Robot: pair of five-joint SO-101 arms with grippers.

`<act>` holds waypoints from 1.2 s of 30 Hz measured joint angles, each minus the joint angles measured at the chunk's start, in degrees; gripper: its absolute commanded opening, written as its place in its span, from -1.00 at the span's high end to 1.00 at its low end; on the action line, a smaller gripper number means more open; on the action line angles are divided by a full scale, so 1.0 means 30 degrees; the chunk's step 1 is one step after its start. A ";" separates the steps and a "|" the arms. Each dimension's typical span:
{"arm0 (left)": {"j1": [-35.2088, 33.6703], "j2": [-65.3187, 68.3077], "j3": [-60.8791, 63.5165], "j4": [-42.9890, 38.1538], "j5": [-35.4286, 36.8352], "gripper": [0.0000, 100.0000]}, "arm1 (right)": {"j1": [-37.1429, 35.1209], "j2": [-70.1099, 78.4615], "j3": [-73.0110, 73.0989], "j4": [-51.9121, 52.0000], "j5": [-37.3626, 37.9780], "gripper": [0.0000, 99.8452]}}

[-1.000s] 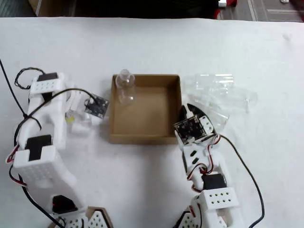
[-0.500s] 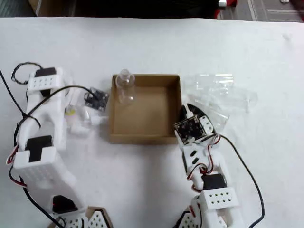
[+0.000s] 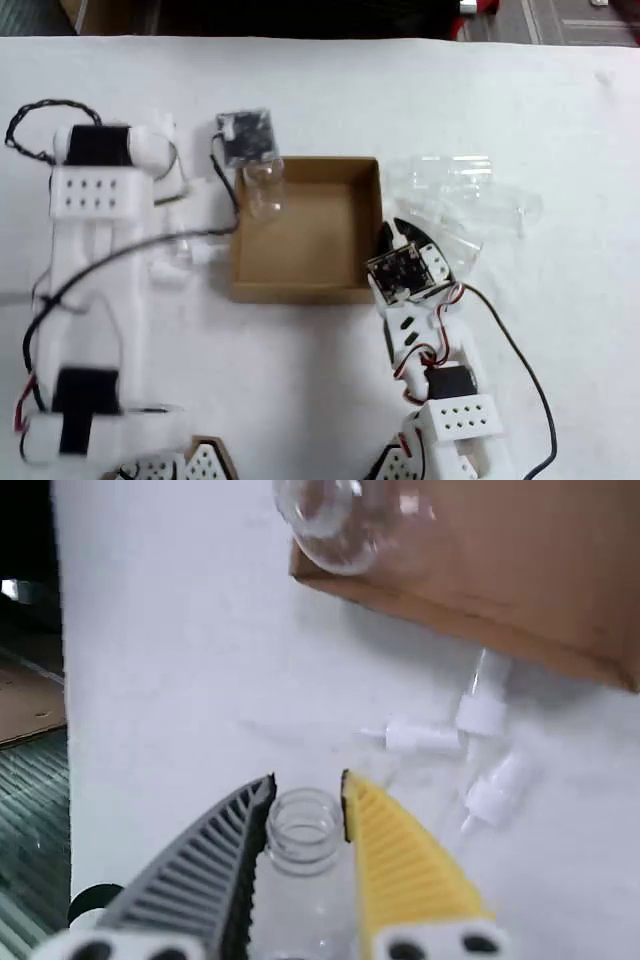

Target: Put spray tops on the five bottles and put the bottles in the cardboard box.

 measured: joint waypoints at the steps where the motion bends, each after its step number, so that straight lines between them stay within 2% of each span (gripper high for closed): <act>1: 0.0557 -0.0938 0.0000 0.0205 0.1172 0.95 | 0.0000 0.0000 0.0000 0.0000 0.0000 0.95; 5: 0.3253 -0.4806 0.0000 0.0996 0.5685 0.95 | 0.0410 0.0000 0.0000 0.0000 0.0000 0.95; 8: 0.5187 -0.7619 0.0000 0.1143 0.7766 0.95 | 0.0381 0.0000 0.0000 0.0000 0.0000 0.95; 12: 0.6769 -1.0872 0.0879 0.1201 0.7502 0.95 | 0.1143 0.0000 0.0000 -0.0352 0.0000 0.96; 16: 0.7092 -1.3392 0.4513 0.0762 0.6359 0.95 | 0.2110 0.0000 0.0000 -0.0938 -0.0029 0.96; 18: 0.7150 -1.4799 0.6593 -0.0850 0.7179 0.95 | 0.2051 0.0000 0.0000 -0.1026 -0.0029 0.96; 20: 0.7150 -1.6381 0.8615 -0.3487 0.9172 0.95 | 0.2022 0.0000 0.0000 -0.1026 0.0000 0.96; 25: 0.7092 -1.9810 1.4447 -1.1780 1.4593 0.95 | 0.2110 0.0000 0.0000 -0.1026 -0.0029 0.96; 28: 0.7150 -2.1275 1.8081 -1.6059 1.6879 0.95 | 0.2081 0.0000 0.0000 -0.1026 0.0000 0.96; 31: 0.7179 -2.2623 2.0337 -1.7934 1.9106 0.95 | 0.2081 0.0000 0.0000 -0.1026 0.0000 0.96; 36: 0.8879 -2.4059 2.0835 -1.8022 2.3443 0.95 | 0.2081 0.0000 0.0000 -0.1026 0.0000 0.96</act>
